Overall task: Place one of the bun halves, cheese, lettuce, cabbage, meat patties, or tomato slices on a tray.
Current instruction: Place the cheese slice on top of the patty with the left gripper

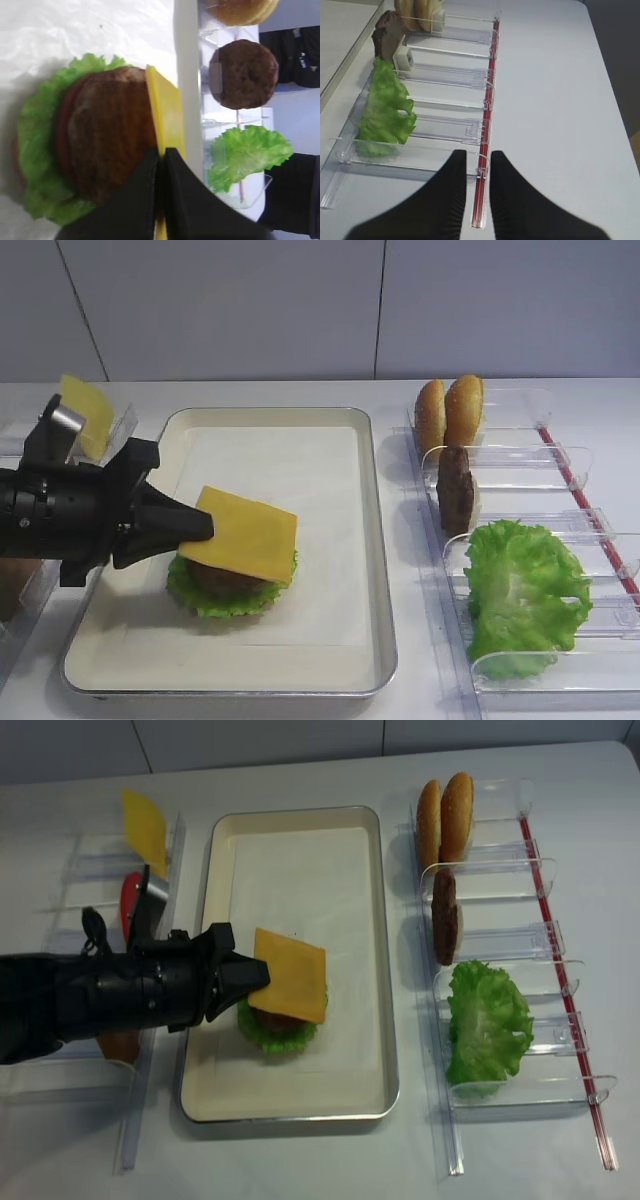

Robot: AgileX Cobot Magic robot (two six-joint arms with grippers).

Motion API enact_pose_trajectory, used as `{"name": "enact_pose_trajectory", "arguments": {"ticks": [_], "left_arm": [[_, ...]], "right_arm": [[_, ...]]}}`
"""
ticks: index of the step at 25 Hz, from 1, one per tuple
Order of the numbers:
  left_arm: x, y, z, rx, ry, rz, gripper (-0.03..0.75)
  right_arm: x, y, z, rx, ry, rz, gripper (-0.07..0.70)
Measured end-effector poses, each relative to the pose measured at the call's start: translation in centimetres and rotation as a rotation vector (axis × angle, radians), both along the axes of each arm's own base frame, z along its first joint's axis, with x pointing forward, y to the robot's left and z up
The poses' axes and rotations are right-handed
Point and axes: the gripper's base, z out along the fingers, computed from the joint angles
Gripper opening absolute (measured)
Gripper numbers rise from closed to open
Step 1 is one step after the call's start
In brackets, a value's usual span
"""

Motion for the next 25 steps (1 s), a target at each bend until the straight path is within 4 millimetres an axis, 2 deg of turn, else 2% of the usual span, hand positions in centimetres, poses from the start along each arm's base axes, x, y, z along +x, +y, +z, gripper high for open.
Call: {"name": "enact_pose_trajectory", "arguments": {"ticks": [17,20,25], "left_arm": [[0.12,0.45,-0.65,0.078,0.018,0.026,-0.001],[0.09,0.45,-0.67,0.081,0.019,0.022,0.042],[0.09,0.46,-0.68,0.082,0.021,0.025,0.186]], "right_arm": [[0.0,0.01,0.0,0.001,0.0,0.0,0.157],[0.0,0.01,0.0,0.001,0.0,0.0,0.157],[0.0,0.01,0.0,0.001,0.0,0.0,0.157]]}}
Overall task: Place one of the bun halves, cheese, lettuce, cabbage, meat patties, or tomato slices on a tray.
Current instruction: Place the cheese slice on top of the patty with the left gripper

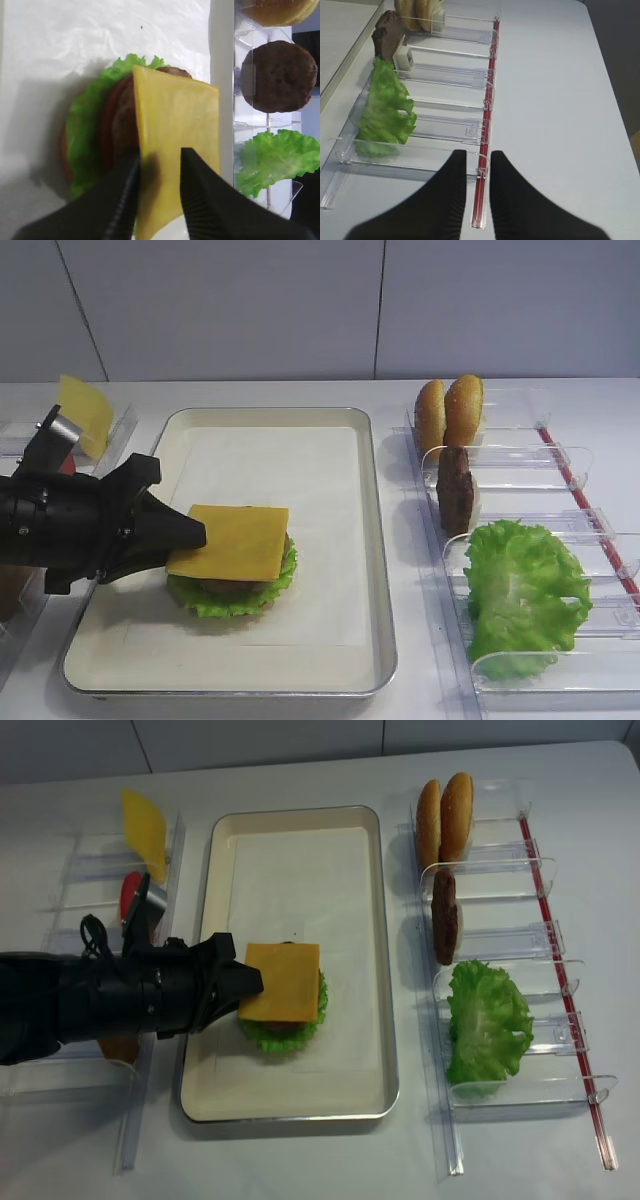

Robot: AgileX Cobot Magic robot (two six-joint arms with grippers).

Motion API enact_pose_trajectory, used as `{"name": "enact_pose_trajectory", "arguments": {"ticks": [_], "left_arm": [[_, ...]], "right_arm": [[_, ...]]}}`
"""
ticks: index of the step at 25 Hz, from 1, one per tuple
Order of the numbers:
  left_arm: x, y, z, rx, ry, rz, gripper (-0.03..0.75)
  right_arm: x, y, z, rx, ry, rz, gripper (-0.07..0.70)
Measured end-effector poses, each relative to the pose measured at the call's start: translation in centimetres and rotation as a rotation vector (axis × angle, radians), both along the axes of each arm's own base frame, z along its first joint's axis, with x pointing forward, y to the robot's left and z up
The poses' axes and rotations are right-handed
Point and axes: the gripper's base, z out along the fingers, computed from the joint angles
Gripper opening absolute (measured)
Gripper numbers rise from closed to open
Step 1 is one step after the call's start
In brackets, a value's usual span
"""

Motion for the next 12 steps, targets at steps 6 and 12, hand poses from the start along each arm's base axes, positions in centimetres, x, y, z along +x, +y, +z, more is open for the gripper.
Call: {"name": "enact_pose_trajectory", "arguments": {"ticks": [6,12], "left_arm": [[-0.04,-0.05,0.04,-0.007,0.001,-0.006,0.255],[-0.06,-0.07,0.06,-0.01,0.001,-0.008,0.26]], "right_arm": [[0.0,0.0,0.0,0.0,0.0,0.0,0.157],[0.0,0.0,0.0,0.0,0.0,0.0,0.157]]}}
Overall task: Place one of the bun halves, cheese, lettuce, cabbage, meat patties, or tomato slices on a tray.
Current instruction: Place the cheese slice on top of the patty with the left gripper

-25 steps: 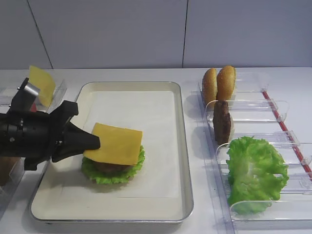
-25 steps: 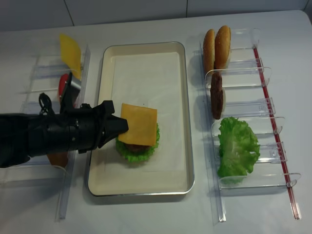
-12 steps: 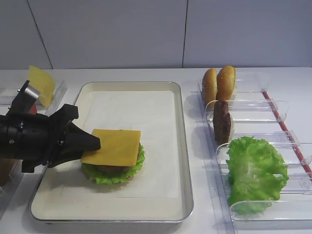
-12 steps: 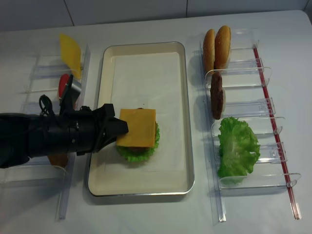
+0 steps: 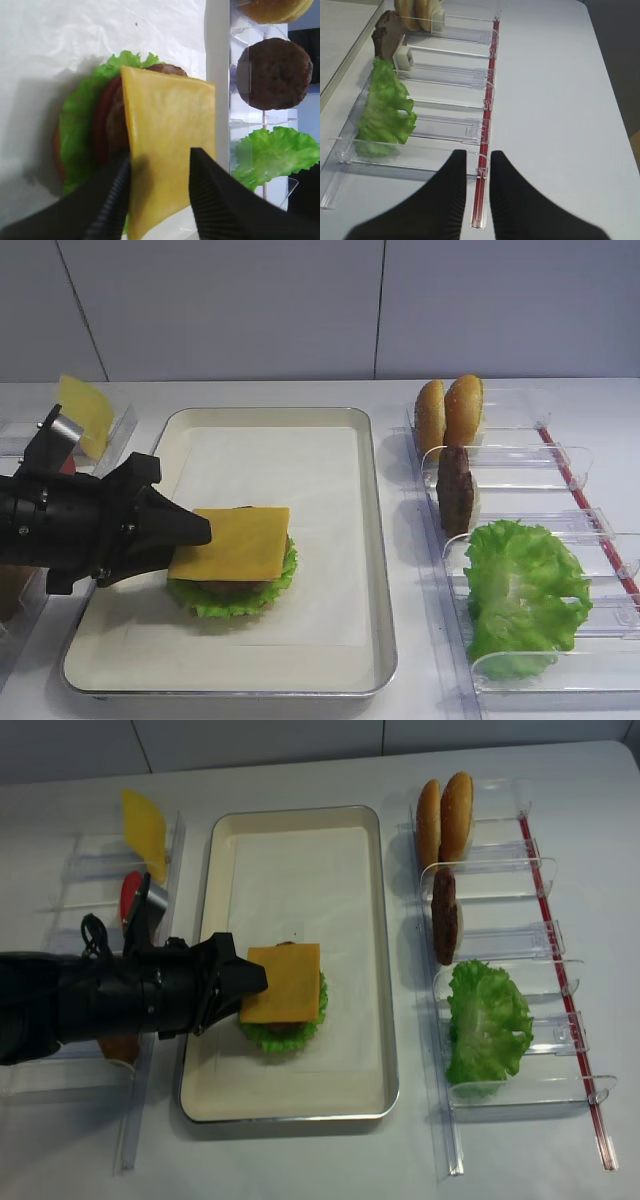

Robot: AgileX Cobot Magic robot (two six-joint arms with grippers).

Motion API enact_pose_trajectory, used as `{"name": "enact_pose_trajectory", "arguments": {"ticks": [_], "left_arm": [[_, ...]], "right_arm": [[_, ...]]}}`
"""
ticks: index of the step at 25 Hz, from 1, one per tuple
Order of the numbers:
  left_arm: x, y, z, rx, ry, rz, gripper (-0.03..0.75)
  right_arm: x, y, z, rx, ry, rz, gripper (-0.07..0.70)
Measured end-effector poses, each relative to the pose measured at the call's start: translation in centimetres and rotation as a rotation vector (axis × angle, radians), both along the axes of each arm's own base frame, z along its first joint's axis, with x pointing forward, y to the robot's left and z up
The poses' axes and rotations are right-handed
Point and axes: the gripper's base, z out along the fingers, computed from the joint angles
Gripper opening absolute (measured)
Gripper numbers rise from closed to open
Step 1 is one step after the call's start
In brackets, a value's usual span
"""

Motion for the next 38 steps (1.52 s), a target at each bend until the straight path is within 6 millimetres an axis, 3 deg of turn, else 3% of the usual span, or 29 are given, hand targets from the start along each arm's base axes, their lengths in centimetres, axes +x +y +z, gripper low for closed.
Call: {"name": "enact_pose_trajectory", "arguments": {"ticks": [9,25,32,38], "left_arm": [[0.0,0.0,0.0,0.0,0.0,-0.006,0.276],[1.9,0.3,2.6,0.183,0.068,-0.146,0.28],[3.1,1.2,5.3,0.362,0.136,-0.243,0.28],[4.1,2.5,8.9,0.546,0.18,-0.286,0.28]], "right_arm": [[0.0,0.0,0.0,0.0,0.0,0.0,0.157],[0.0,0.0,0.0,0.0,-0.001,0.0,0.157],[0.0,0.0,0.0,0.0,-0.001,0.0,0.157],[0.0,0.0,0.0,0.0,-0.001,0.0,0.157]]}}
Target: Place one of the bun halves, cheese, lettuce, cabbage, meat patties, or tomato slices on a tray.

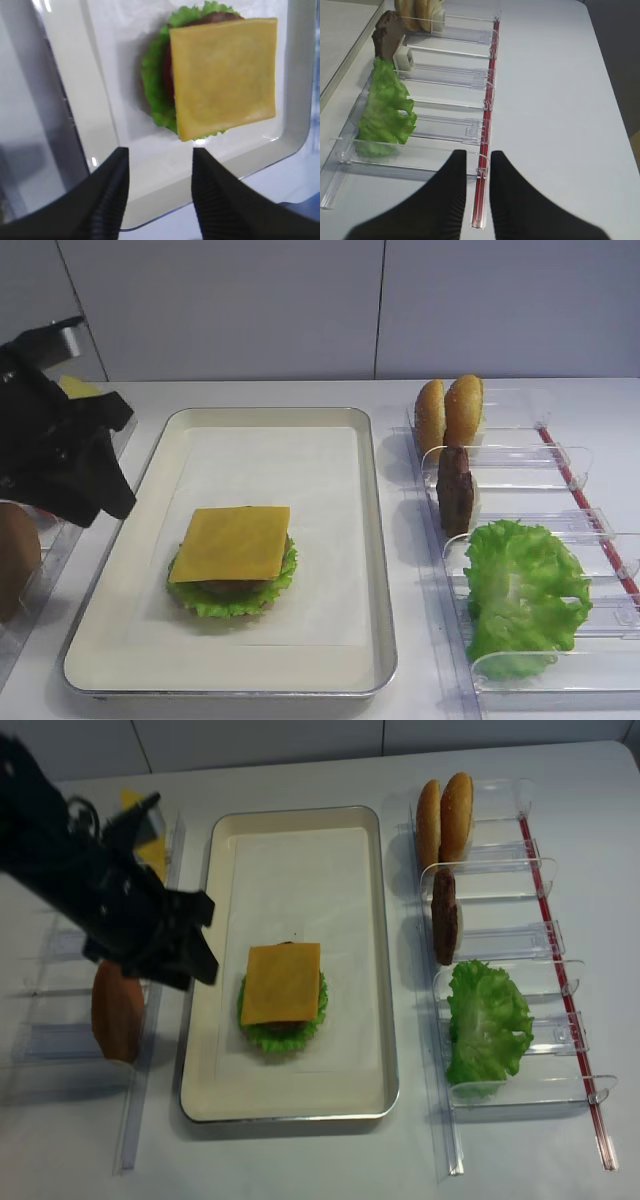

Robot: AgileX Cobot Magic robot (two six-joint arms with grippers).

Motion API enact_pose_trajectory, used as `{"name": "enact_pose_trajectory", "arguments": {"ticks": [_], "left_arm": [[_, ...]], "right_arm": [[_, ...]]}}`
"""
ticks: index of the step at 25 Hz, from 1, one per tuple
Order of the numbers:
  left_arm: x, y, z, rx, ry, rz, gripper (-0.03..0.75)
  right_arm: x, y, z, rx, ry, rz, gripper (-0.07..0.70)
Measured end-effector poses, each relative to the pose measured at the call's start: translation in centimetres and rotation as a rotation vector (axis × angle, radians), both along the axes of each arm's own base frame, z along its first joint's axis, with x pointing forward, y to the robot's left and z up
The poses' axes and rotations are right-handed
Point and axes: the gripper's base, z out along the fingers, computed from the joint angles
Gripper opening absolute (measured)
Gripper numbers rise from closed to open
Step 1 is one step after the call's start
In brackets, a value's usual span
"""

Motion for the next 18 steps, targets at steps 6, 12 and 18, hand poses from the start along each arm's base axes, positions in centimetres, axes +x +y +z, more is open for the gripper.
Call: {"name": "enact_pose_trajectory", "arguments": {"ticks": [6,12,18], "left_arm": [[0.2,0.7,2.7,0.08,-0.075,0.046,0.28],[-2.6,1.1,5.3,0.231,-0.184,0.044,0.28],[-8.4,2.1,8.0,0.265,-0.325,0.056,0.267]], "right_arm": [[0.0,0.0,0.0,0.0,0.0,0.0,0.157],[0.0,0.0,0.0,0.0,0.0,0.0,0.157],[0.0,0.0,0.0,0.0,0.0,0.0,0.157]]}}
